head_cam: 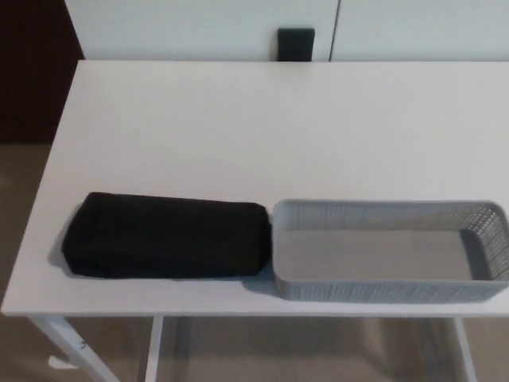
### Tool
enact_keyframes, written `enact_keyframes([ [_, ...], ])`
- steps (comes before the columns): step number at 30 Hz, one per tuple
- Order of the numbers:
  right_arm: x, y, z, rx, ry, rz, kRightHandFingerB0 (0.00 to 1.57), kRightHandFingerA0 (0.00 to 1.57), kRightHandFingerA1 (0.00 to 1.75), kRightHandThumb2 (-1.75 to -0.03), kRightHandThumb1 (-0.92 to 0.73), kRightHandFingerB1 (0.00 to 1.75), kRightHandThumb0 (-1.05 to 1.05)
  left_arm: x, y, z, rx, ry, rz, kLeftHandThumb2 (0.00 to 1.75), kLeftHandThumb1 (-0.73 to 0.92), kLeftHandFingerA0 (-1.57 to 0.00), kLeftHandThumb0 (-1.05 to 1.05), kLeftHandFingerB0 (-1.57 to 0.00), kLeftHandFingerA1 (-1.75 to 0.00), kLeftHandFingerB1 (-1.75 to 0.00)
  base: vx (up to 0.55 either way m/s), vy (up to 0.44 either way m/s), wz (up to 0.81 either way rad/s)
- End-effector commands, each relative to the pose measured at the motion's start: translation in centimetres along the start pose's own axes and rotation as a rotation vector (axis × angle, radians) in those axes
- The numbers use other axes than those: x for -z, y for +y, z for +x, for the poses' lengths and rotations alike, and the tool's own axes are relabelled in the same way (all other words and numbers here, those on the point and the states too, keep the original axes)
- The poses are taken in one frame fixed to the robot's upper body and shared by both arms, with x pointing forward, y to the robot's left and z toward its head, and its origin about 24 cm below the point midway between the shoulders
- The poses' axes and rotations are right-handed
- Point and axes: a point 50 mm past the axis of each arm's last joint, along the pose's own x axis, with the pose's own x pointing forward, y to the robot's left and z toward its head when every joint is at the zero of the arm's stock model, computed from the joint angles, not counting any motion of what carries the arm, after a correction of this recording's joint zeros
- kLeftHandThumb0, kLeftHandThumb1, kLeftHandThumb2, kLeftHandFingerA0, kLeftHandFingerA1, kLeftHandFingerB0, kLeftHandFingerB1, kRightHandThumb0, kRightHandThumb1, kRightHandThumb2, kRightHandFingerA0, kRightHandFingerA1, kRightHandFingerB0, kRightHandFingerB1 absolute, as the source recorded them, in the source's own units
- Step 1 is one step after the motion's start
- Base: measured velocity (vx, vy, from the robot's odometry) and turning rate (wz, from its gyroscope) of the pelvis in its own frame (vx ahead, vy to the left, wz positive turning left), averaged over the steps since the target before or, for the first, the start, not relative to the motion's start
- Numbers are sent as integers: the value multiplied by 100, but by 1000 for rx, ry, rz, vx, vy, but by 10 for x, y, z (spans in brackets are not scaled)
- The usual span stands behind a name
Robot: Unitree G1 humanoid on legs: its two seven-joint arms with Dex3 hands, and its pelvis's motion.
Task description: The robot walk towards a table in front and pick up a black pencil case on the left hand side and put the pencil case into a small container on the right hand side
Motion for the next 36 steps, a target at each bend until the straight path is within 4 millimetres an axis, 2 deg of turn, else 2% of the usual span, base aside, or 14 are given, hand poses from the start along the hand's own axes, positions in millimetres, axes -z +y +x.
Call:
enact_keyframes([
  [1, 2, -6, -2, 13, 8, 7, 50, 84, 62, -54, -42, 51, -69, 0, 2, -2, 5, -4, 20, 65, 37, -34, -42, -27, -47, -41, -22, -220, 21],
  [2, 1, -6, -1, 16, 7, -2, 50, 82, 68, -75, -32, 59, -72, 0, 2, -1, 1, 0, 12, 65, 37, -35, -40, -28, -47, -42, 11, -175, -1],
  [6, 1, -6, -1, 22, 0, -4, 55, 88, 63, -57, -39, 54, -74, 0, 2, 0, -4, 8, 12, 65, 37, -36, -40, -28, -47, -42, 20, -306, 7],
  [7, 0, -5, -1, 21, -1, -4, 51, 83, 67, -75, -32, 58, -73, 0, 2, 1, -2, 10, 9, 65, 37, -36, -40, -28, -47, -41, 45, -98, 2],
  [16, -1, -5, 0, 20, -2, 1, 48, 82, 69, -75, -32, 57, -69, -5, 2, 0, 3, -13, 17, 54, 46, -39, -31, -31, -39, -33, 72, 47, -5],
  [17, -2, -6, 0, 19, -2, 11, 51, 84, 63, -54, -42, 50, -65, -5, 2, 1, -1, -12, 11, 54, 47, -38, -33, -30, -39, -33, 30, 202, 5],
  [19, -2, -6, 1, 19, 2, 16, 51, 84, 62, -53, -41, 49, -65, -6, 2, 2, 0, -12, 14, 54, 46, -39, -32, -31, -39, -33, 18, 186, -2],
  [20, -2, -6, 1, 19, 1, 12, 46, 81, 68, -75, -32, 55, -69, -6, 3, 3, 1, -12, 10, 53, 46, -39, -32, -31, -39, -33, 16, 121, 18],
  [22, -2, -6, 1, 18, -3, 9, 51, 83, 63, -54, -41, 50, -66, -7, 3, 3, -1, -8, 5, 53, 46, -39, -32, -31, -39, -33, 8, 45, 6],
  [23, -2, -6, 1, 19, 0, 6, 47, 79, 68, -75, -32, 56, -68, -6, 3, 4, 2, -6, -7, 53, 46, -38, -32, -31, -39, -33, 52, 53, 17],
  [25, -3, -5, 1, 19, -5, 4, 47, 77, 68, -75, -32, 56, -69, -7, 4, 4, -3, -1, -3, 53, 45, -39, -33, -31, -39, -33, 0, 0, 0],
  [29, -3, -5, 1, 20, -5, 7, 51, 83, 63, -54, -42, 50, -66, -7, 3, 4, -3, -3, -22, 54, 45, -38, -32, -31, -40, -33, 0, 0, 0],
  [31, -3, -5, 1, 20, -4, 5, 48, 83, 68, -75, -31, 58, -69, -6, 3, 5, -5, -3, -19, 64, 36, -36, -40, -28, -48, -41, 0, 0, 0],
  [36, -4, -6, 2, 24, -5, 11, 49, 84, 66, -74, -31, 57, -72, -7, 3, 3, 0, -14, 3, 53, 46, -39, -32, -30, -40, -33, 0, 0, 0],
])
